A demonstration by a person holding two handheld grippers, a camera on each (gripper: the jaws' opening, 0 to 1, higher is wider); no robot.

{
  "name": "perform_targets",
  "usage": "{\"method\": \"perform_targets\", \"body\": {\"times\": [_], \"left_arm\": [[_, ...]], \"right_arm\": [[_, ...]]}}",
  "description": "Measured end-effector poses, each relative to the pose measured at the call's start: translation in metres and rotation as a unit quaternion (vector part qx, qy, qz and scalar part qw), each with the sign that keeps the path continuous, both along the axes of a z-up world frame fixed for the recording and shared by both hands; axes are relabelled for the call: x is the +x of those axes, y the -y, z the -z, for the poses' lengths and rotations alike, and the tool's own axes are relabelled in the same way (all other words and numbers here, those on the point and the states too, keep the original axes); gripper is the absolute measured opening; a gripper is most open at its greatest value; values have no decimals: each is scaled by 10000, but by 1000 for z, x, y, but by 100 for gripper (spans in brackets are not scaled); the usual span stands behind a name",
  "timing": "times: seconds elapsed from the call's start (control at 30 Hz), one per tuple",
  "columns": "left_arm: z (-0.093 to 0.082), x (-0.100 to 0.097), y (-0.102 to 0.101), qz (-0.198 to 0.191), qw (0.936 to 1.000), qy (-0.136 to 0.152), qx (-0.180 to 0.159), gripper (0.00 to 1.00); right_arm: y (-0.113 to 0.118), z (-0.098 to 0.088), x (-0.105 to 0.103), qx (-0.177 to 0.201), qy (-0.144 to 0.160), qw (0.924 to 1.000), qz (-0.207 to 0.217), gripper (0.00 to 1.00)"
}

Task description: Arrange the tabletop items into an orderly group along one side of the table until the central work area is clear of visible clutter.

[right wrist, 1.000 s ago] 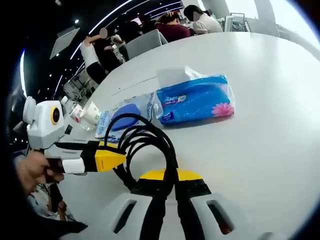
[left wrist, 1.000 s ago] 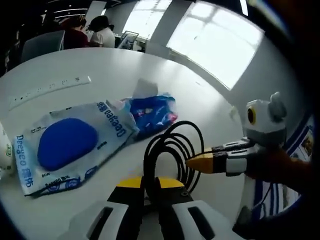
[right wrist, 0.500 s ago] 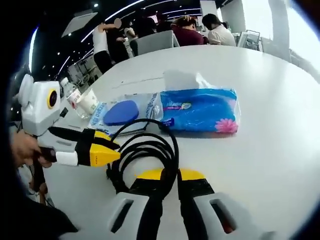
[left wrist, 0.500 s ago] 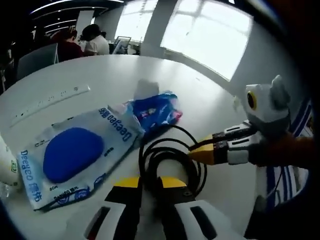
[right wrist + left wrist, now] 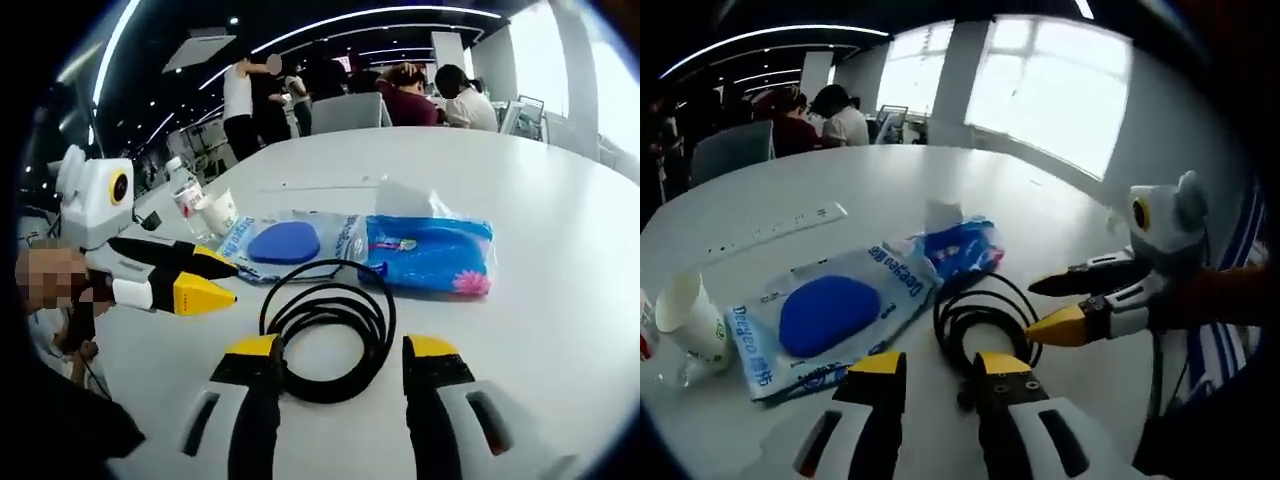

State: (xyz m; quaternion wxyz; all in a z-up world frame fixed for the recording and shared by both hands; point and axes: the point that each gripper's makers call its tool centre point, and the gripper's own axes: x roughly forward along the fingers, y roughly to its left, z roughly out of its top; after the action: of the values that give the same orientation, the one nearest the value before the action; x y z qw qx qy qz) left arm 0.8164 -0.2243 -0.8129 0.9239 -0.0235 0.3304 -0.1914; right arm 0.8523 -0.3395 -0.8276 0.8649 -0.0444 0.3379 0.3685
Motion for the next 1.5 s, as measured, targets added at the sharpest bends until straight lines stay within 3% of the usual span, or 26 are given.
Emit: {"method": "perform_targets", "body": {"times": [0.13,0.53,0.73,1.17,1.27,1.5], "left_arm": [[-2,-11,-15,-193,9998,48,67,28],[-20,-52,-65,-509,9980,274,260,48],[-24,-72,-98,-805,9957,257,388,50],[-38,-109,-134,-929,9946,357,289,68],[-44,-117,-142,-995,9936,423,333,71],[-49,-131,-150,-1055,9933,342,336,87]], "right_arm": [[4,-6,-1,-10,80,10000,6,53],[13,-21,-9,126,332,9994,-17,73],[21,-29,-15,151,431,9989,-100,80],[34,-42,-29,316,438,9984,-172,99],[36,-46,-33,259,509,9981,-234,99],[43,-52,-36,212,585,9977,-257,100]]}}
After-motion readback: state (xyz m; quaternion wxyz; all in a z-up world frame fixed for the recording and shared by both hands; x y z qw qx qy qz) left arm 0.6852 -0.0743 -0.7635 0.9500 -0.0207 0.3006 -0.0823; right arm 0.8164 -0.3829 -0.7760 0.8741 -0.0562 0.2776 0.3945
